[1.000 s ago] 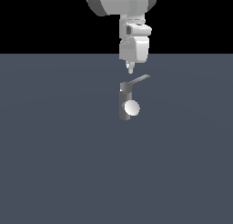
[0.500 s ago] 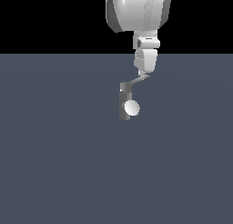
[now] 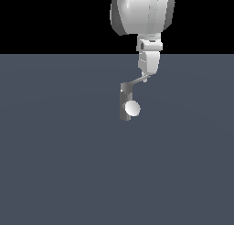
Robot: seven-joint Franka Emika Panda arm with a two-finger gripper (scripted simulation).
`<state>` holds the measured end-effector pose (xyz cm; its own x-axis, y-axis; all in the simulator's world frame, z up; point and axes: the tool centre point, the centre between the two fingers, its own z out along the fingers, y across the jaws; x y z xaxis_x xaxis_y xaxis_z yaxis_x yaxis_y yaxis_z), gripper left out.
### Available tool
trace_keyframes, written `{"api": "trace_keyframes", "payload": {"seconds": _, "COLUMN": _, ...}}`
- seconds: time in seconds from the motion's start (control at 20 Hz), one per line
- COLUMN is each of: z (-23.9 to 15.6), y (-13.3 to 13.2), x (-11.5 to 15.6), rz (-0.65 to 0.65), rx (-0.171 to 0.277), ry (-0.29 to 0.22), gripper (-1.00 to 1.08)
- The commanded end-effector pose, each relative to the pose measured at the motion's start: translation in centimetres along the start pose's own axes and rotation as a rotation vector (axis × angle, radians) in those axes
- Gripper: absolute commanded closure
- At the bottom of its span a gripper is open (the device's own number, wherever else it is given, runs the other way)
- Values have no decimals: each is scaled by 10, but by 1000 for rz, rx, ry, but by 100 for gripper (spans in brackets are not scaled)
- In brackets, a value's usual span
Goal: Turn on the faucet by rotating a designated handle.
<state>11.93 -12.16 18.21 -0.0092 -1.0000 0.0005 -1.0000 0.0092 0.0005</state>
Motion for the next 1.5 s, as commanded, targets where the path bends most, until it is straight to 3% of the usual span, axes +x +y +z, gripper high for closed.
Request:
{"api": "trace_keyframes", "payload": {"seconds": 0.0, "z": 0, "y": 2, "x": 0, "rz": 0, "rx": 0, "ry": 0, "gripper": 108}}
{"api": "trace_keyframes", "payload": {"seconds": 1.25, "z": 0, "y": 67, "x": 6, "rz": 1, "rx": 0, "ry": 0, "gripper": 108}}
{"api": "trace_keyframes", "payload": {"seconds": 1.3, "z": -15, "y": 54, "x": 1, "rz": -9, "rx": 34, "ry": 4, "gripper": 108}}
{"api": "trace_keyframes", "payload": {"seconds": 1.45, "z": -13, "y": 63, "x": -4, "rz": -8, "rx": 30, "ry": 3, "gripper": 108}}
